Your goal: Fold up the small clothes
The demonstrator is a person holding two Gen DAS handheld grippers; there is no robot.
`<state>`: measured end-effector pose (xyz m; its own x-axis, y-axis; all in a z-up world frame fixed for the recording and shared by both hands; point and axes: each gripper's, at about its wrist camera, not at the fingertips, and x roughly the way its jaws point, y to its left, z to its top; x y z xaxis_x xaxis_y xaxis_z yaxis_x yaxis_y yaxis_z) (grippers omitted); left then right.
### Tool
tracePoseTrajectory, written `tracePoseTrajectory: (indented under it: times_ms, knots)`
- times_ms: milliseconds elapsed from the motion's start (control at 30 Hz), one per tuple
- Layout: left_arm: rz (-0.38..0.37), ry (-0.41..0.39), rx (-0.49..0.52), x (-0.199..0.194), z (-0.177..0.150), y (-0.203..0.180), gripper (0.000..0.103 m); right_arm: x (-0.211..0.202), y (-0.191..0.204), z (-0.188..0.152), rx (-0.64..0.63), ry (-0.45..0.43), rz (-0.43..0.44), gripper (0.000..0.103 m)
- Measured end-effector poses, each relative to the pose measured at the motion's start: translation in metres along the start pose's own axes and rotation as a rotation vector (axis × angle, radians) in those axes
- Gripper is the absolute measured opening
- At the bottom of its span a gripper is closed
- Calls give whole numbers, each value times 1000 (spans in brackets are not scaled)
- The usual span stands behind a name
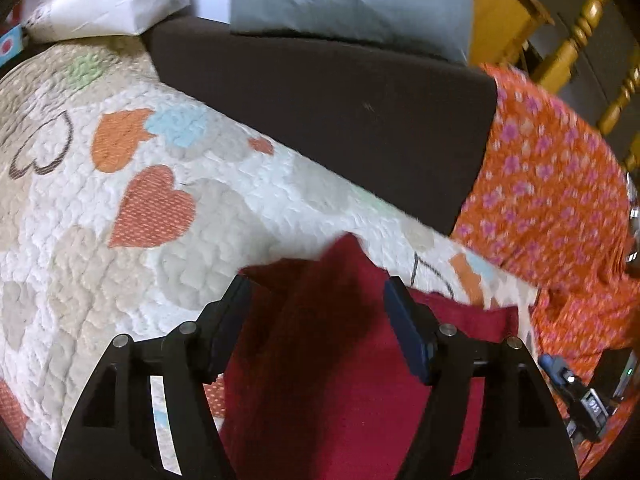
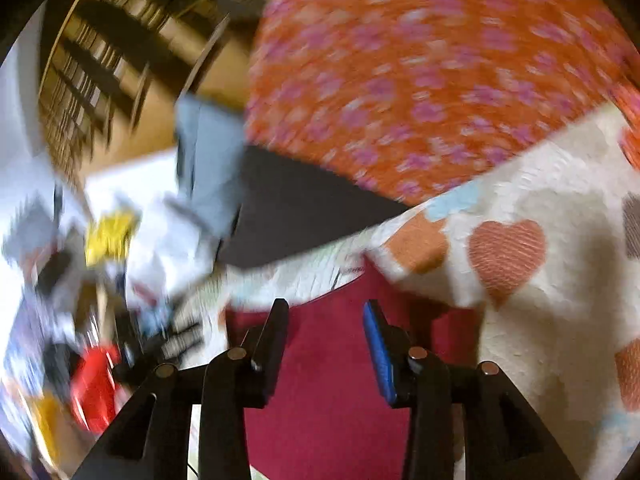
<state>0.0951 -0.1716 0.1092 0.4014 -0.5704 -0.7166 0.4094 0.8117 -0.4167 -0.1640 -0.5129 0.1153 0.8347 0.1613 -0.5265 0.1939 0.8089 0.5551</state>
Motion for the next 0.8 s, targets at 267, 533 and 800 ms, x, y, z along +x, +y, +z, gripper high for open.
tracePoseTrajectory:
  times_ms: [267, 533, 800]
  knots:
    - [177, 210, 32, 85, -28, 9, 68, 98, -44, -5, 19, 127, -279, 33]
    - [181, 168, 41, 65, -27, 8, 68, 50, -11, -8, -63, 93, -284, 35]
    - [203, 165, -11, 25, -42, 21, 68, 54, 0, -49, -154, 215, -418, 39]
